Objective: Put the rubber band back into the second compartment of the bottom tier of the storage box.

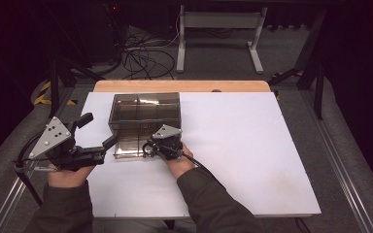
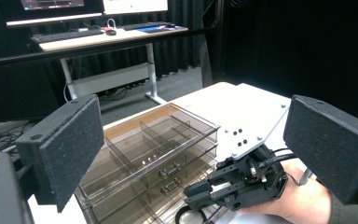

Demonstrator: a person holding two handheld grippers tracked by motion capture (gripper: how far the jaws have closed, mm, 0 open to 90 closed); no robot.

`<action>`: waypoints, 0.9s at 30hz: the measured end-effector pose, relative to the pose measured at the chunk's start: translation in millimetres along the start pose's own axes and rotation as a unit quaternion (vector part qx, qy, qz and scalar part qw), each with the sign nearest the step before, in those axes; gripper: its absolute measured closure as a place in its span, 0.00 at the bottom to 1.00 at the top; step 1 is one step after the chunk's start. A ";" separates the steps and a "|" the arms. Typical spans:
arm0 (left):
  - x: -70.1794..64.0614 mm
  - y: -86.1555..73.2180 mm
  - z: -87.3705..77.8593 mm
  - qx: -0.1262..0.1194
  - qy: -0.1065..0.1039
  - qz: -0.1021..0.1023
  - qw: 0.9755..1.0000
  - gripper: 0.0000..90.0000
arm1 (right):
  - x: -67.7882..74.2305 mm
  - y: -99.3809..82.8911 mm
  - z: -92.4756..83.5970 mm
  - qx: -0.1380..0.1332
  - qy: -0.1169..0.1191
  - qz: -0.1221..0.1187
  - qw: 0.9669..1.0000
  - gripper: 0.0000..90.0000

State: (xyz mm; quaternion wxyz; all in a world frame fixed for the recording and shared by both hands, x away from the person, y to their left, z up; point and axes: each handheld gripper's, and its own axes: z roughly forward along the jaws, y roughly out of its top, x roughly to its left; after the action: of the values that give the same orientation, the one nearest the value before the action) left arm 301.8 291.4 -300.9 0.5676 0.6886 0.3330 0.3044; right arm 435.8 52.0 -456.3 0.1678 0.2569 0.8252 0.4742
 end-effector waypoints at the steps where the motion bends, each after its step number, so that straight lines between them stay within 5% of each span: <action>1: 0.0 -0.1 0.2 0.000 0.000 0.000 1.000 0.06 | -0.4 0.0 -0.3 -0.001 -0.001 0.000 1.000 0.85; 16: 0.2 1.5 -2.6 -0.010 0.003 -0.001 1.000 0.07 | -2.1 0.0 -10.2 -0.018 0.005 0.007 1.000 0.74; 27: -1.0 2.8 -3.3 -0.014 0.002 0.003 1.000 0.07 | -4.0 -0.2 -26.6 -0.027 0.009 0.004 1.000 0.56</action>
State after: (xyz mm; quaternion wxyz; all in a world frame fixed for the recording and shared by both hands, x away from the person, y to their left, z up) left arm 298.9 292.1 -297.6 0.5756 0.6809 0.3281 0.3120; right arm 425.2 31.1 -443.2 0.1656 0.2511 0.8128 0.4989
